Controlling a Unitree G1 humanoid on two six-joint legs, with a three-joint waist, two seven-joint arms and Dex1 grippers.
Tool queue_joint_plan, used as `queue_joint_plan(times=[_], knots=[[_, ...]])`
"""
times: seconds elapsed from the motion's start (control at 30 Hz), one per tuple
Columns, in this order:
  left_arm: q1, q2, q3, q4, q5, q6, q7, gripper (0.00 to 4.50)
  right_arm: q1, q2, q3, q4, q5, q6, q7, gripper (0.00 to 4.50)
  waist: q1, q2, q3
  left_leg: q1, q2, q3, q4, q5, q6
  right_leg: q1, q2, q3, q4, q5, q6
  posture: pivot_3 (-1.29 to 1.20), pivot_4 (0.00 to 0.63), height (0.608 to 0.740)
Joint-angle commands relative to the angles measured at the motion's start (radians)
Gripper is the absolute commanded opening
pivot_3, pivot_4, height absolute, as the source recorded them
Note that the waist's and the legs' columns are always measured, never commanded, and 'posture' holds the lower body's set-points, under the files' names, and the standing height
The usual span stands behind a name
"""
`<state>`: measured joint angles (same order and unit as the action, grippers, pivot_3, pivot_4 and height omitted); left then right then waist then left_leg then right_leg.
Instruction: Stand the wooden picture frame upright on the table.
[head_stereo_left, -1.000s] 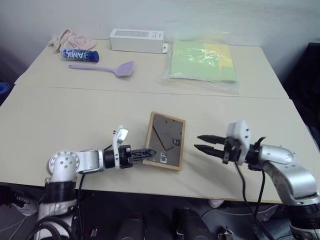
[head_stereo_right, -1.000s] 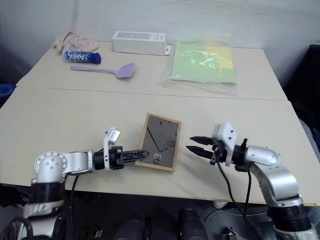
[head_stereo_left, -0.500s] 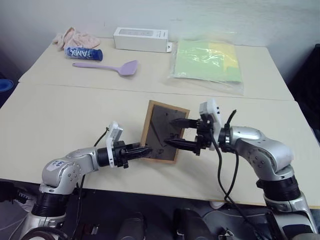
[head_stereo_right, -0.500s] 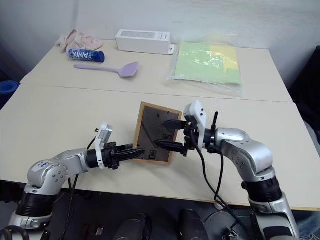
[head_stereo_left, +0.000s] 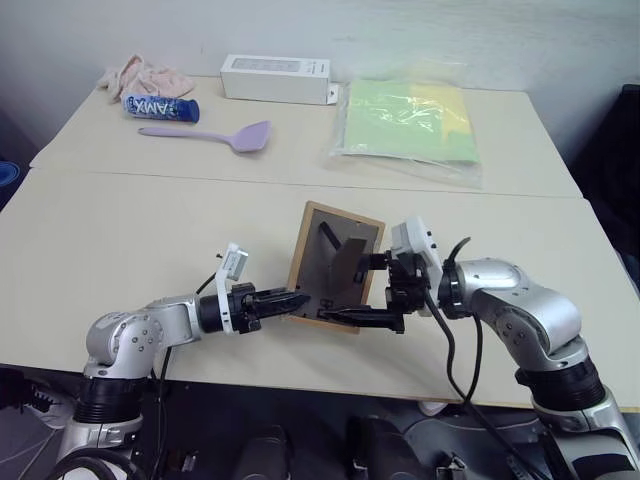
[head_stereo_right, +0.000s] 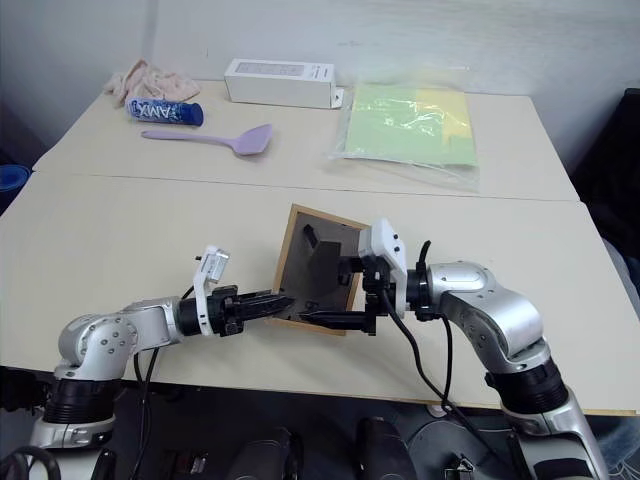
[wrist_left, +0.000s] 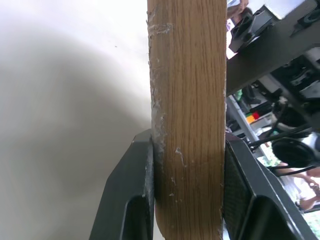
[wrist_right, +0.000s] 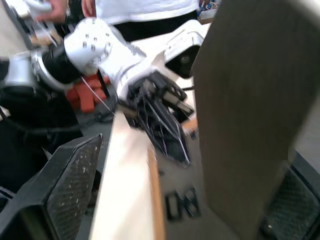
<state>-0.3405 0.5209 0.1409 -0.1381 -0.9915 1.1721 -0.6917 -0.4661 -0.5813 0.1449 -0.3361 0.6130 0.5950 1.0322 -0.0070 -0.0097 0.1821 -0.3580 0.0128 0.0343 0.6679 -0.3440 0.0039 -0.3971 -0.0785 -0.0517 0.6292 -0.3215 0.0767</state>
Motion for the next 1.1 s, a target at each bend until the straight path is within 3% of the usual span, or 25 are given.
queue_joint_plan(times=[0.03,0.27,0.47,0.5,0.6,0.77,0.97,1.1], knots=[[-0.020,0.001,0.047,-0.011,-0.093,0.067,-0.006,1.28,0.023,0.006,-0.050,-0.006,-0.020,-0.115,0.023,4.47,0.002,0.000,0.000,0.000,0.000,0.000,0.000,0.000,0.000,0.000,0.000,0.000,0.000,0.000,0.000,0.00,0.150,0.740],[-0.088,0.012,0.145,0.128,-0.235,0.335,0.100,1.28,0.060,0.009,-0.225,0.029,-0.032,-0.342,0.021,4.47,0.005,0.000,0.000,0.000,0.000,0.000,0.000,0.000,0.000,0.000,0.000,0.000,0.000,0.000,0.000,0.00,0.150,0.740],[-0.135,0.152,0.046,0.303,-0.432,0.442,0.171,1.28,0.087,-0.043,-0.196,0.237,-0.352,-1.003,0.150,4.47,0.001,-0.001,0.000,0.001,0.000,0.000,-0.001,0.000,0.000,0.000,0.001,0.000,0.000,0.000,0.000,0.00,0.150,0.740],[-0.148,0.180,0.012,0.330,-0.473,0.442,0.182,1.28,0.074,-0.037,-0.187,0.304,-0.444,-1.166,0.113,4.47,0.000,-0.001,0.000,0.001,0.000,0.001,-0.001,0.000,0.000,0.000,0.001,0.001,0.001,0.000,0.000,0.00,0.150,0.740],[-0.181,0.193,-0.016,0.395,-0.560,0.442,0.227,1.28,0.043,0.000,-0.167,0.429,-0.583,-1.428,0.040,4.47,-0.002,-0.001,0.001,0.002,0.000,0.002,-0.001,0.000,-0.001,0.000,0.001,0.002,0.000,0.000,0.000,0.00,0.150,0.740],[-0.220,0.213,-0.074,0.451,-0.706,0.442,0.312,1.28,0.006,0.082,-0.111,0.556,-0.732,-1.638,-0.086,4.47,-0.008,-0.001,0.001,0.002,0.000,0.001,0.001,0.001,-0.002,0.000,0.001,0.002,0.003,0.000,0.000,0.00,0.150,0.740],[-0.227,0.247,-0.128,0.449,-0.845,0.426,0.400,1.28,-0.035,0.139,-0.114,0.653,-0.900,-1.744,-0.251,4.47,-0.023,-0.001,0.001,0.002,0.000,0.001,0.003,0.001,-0.003,0.000,0.001,0.002,0.008,0.000,0.000,0.00,0.150,0.740],[-0.218,0.290,-0.182,0.429,-0.962,0.378,0.457,1.28,-0.053,0.135,-0.109,0.720,-0.981,-1.773,-0.334,3.56,-0.023,-0.001,0.001,0.002,0.000,0.001,0.005,0.002,-0.003,0.000,0.001,0.002,0.009,0.000,0.000,0.00,0.150,0.740]])
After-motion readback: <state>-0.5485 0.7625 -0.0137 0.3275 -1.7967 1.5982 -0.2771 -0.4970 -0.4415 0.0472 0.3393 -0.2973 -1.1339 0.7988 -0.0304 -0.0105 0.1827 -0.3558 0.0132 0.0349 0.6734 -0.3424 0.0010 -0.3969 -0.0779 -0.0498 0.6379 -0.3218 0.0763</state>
